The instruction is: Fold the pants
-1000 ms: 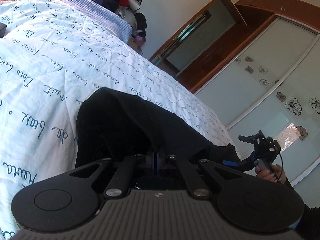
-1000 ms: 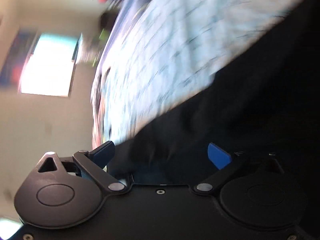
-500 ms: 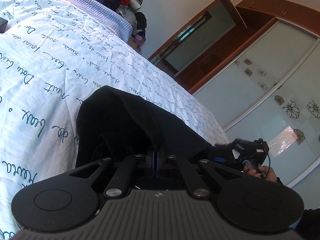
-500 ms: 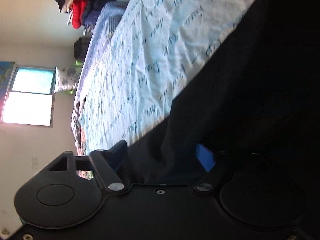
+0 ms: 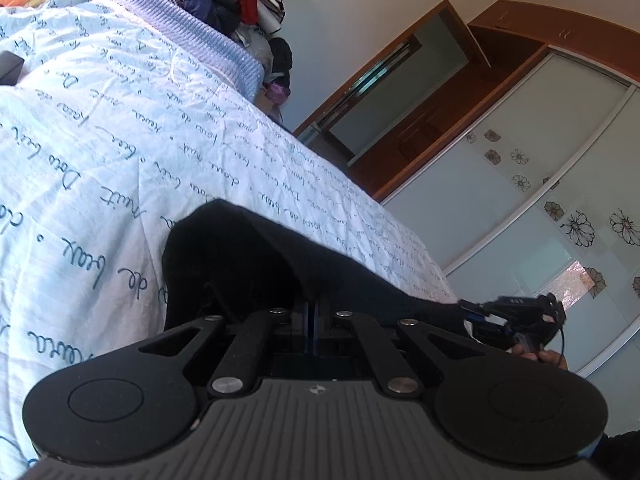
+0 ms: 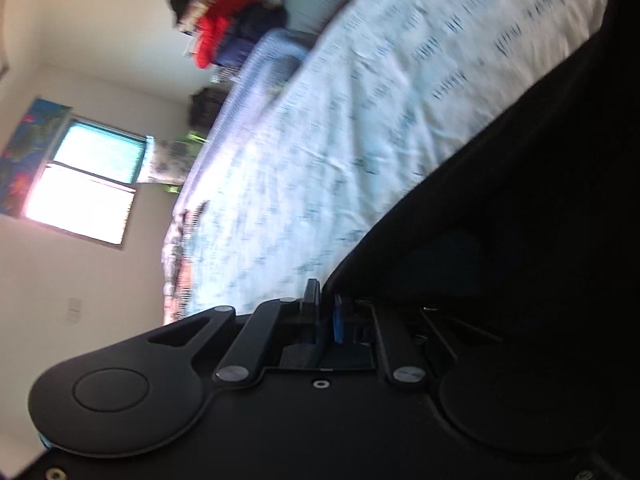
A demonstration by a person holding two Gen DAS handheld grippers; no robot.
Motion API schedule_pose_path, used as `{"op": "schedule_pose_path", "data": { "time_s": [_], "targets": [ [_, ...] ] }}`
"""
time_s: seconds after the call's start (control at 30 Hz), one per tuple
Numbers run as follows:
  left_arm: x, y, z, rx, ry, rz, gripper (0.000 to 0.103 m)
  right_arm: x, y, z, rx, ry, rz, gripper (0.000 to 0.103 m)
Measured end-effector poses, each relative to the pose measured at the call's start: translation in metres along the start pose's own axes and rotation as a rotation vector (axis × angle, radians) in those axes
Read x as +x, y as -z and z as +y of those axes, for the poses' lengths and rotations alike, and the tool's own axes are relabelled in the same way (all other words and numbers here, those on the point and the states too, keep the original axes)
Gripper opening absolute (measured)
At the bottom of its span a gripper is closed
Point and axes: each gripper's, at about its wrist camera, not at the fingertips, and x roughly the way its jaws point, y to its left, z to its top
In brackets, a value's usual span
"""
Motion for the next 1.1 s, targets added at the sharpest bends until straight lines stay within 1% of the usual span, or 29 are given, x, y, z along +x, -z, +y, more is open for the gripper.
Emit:
{"op": "schedule_pose_path", "data": {
  "time_s": [0.07, 0.13, 0.17, 0.23, 0.3, 0.33, 0.4, 0.5, 0.53, 0.57, 0.6, 0.63, 0.67, 0.7, 0.73, 0.8, 0.83, 0.9, 0.93, 0.97, 1.0, 1.1],
  "targets": [
    [-0.011, 0.0, 0.002, -0.001, -0.003, -0.015, 0.001, -0.016, 0.016, 0.0, 0.007, -0.039, 0.001, 0.008],
    [-0.019, 0.005, 0.008, -0.014, -0.014, -0.015, 0.002, -0.023, 0.041, -0.013, 0.039, -0.049, 0.019, 0.008],
    [-0.02, 0.009, 0.014, -0.026, -0.02, -0.007, 0.003, -0.024, 0.054, -0.024, 0.066, -0.031, 0.041, 0.008],
    [-0.017, 0.018, 0.028, -0.077, -0.016, 0.034, 0.003, -0.015, 0.078, -0.057, 0.137, 0.029, 0.09, 0.008],
    [-0.012, 0.027, 0.042, -0.129, -0.029, 0.064, 0.003, -0.006, 0.095, -0.082, 0.183, 0.094, 0.128, 0.008],
    [-0.012, 0.029, 0.045, -0.146, -0.032, 0.07, 0.003, -0.003, 0.099, -0.087, 0.193, 0.094, 0.131, 0.008],
    [-0.019, 0.029, 0.042, -0.148, -0.023, 0.052, 0.003, -0.007, 0.098, -0.08, 0.179, 0.078, 0.116, 0.008],
    [-0.04, 0.025, 0.02, -0.087, 0.017, 0.013, 0.004, -0.024, 0.089, -0.052, 0.099, 0.015, 0.07, 0.008],
    [-0.046, 0.026, 0.016, -0.078, 0.025, -0.001, 0.01, -0.028, 0.088, -0.047, 0.085, -0.001, 0.063, 0.008],
    [-0.053, 0.029, 0.013, -0.088, 0.015, -0.02, 0.012, -0.029, 0.088, -0.046, 0.076, -0.011, 0.071, 0.009],
    [-0.056, 0.033, 0.013, -0.112, 0.01, -0.03, 0.012, -0.028, 0.089, -0.048, 0.077, -0.003, 0.082, 0.011],
    [-0.057, 0.038, 0.014, -0.144, 0.009, -0.03, 0.02, -0.024, 0.092, -0.055, 0.097, 0.015, 0.091, 0.022],
    [-0.058, 0.045, 0.015, -0.19, -0.004, -0.03, 0.043, -0.019, 0.095, -0.062, 0.126, 0.035, 0.105, 0.032],
    [-0.056, 0.053, 0.016, -0.235, -0.022, -0.031, 0.06, -0.014, 0.098, -0.072, 0.162, 0.046, 0.116, 0.055],
    [-0.055, 0.06, 0.016, -0.273, -0.042, -0.042, 0.085, -0.01, 0.102, -0.081, 0.2, 0.03, 0.11, 0.057],
    [-0.054, 0.072, 0.014, -0.327, -0.05, -0.088, 0.084, -0.011, 0.105, -0.088, 0.247, -0.014, 0.082, 0.057],
    [-0.052, 0.076, 0.017, -0.377, -0.043, -0.094, 0.083, -0.011, 0.104, -0.089, 0.26, -0.022, 0.076, 0.057],
    [-0.044, 0.082, 0.02, -0.508, -0.01, -0.082, 0.082, -0.011, 0.103, -0.091, 0.278, -0.027, 0.073, 0.058],
    [-0.038, 0.083, 0.019, -0.537, -0.009, -0.067, 0.08, -0.01, 0.102, -0.09, 0.279, -0.026, 0.074, 0.058],
    [-0.033, 0.083, 0.016, -0.541, -0.014, -0.054, 0.076, -0.01, 0.102, -0.09, 0.277, -0.024, 0.075, 0.058],
    [-0.029, 0.082, 0.014, -0.535, -0.022, -0.047, 0.075, -0.011, 0.103, -0.09, 0.272, -0.021, 0.075, 0.058],
    [-0.02, 0.079, 0.018, -0.559, -0.058, -0.063, 0.075, -0.011, 0.105, -0.087, 0.251, -0.016, 0.072, 0.058]
  ]
}}
